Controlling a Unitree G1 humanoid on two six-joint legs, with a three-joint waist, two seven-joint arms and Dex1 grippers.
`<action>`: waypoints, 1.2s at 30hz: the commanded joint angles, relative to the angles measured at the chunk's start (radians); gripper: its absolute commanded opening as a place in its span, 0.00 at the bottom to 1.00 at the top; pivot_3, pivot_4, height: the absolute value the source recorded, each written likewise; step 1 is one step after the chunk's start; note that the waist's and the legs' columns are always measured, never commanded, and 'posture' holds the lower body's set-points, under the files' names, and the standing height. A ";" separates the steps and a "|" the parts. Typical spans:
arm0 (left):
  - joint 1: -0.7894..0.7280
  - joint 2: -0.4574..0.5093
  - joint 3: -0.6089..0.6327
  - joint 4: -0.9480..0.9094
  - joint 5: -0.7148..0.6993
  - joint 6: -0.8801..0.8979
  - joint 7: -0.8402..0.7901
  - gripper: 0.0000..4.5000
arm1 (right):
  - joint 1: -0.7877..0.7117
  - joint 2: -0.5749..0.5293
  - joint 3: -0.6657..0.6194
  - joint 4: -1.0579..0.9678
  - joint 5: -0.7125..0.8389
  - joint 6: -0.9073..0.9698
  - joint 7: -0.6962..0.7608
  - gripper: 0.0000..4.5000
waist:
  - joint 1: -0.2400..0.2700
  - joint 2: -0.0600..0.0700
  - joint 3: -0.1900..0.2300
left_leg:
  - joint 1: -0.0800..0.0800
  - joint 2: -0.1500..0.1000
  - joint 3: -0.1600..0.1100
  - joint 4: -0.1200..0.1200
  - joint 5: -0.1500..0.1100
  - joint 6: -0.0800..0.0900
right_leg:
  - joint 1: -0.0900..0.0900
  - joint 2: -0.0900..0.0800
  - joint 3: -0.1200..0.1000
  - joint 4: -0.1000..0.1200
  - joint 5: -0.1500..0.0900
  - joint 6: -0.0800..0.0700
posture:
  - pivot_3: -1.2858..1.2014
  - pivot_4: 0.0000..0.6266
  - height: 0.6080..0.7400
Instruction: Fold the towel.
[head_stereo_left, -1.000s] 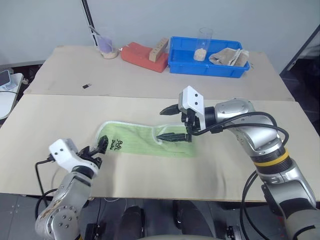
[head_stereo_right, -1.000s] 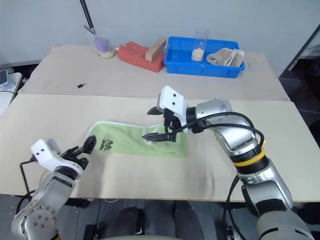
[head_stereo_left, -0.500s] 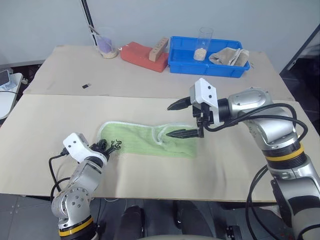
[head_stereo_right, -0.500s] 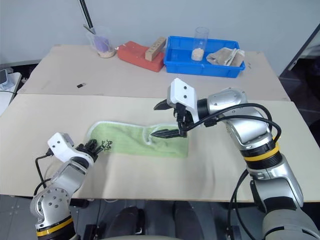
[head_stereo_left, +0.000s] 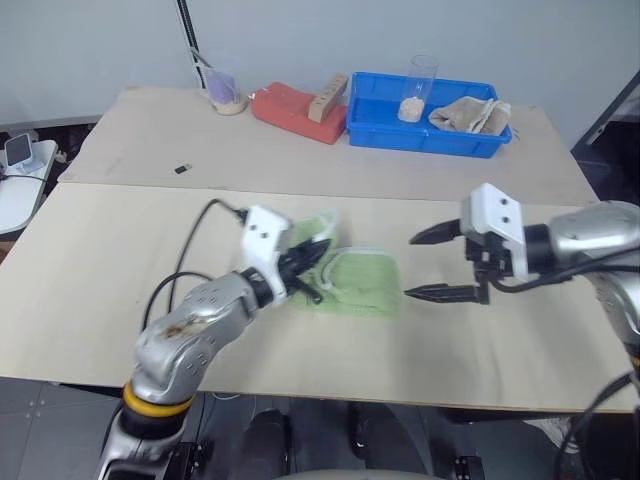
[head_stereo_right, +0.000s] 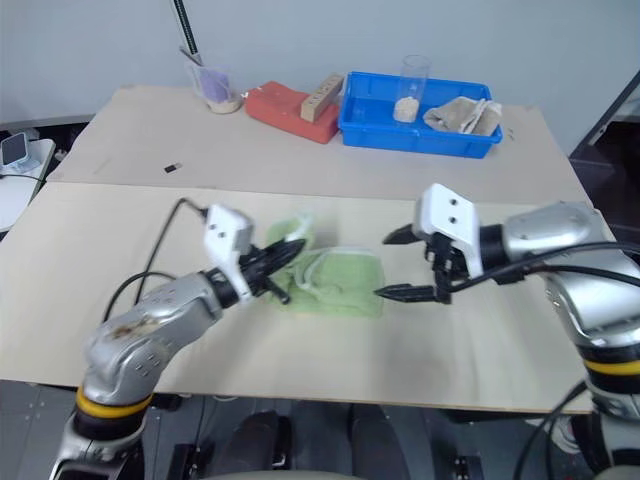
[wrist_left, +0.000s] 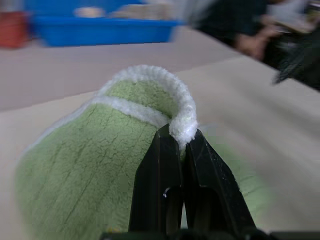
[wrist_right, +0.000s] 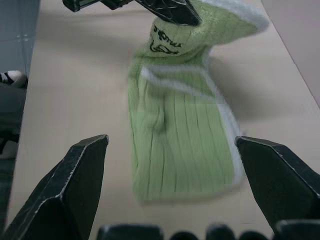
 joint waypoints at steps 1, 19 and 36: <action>-0.083 -0.042 -0.088 0.122 0.062 -0.070 -0.123 0.01 | 0.052 -0.049 -0.109 -0.078 0.045 0.051 -0.025 1.00 | -0.002 0.000 0.000 | 0.000 0.000 0.000 0.000 0.000 0.000 | 0.000 0.000 0.000 0.000 0.000 0.000 | 0.52 0.24 0.80; -0.154 -0.078 -0.149 0.277 0.156 -0.195 -0.490 0.99 | 0.179 -0.068 -0.231 -0.161 0.126 0.151 -0.177 1.00 | 0.000 0.001 0.000 | 0.000 0.000 0.000 0.000 0.000 0.000 | 0.000 0.001 0.002 0.001 0.000 0.001 | 0.52 0.24 0.80; -0.001 0.507 0.248 0.104 0.038 -0.239 -0.878 0.99 | 0.060 0.335 -0.036 -0.040 0.082 0.247 -0.574 1.00 | -0.016 0.001 0.000 | 0.000 0.004 0.000 0.000 0.000 0.000 | -0.001 0.005 0.002 0.001 0.000 0.001 | 0.52 0.24 0.80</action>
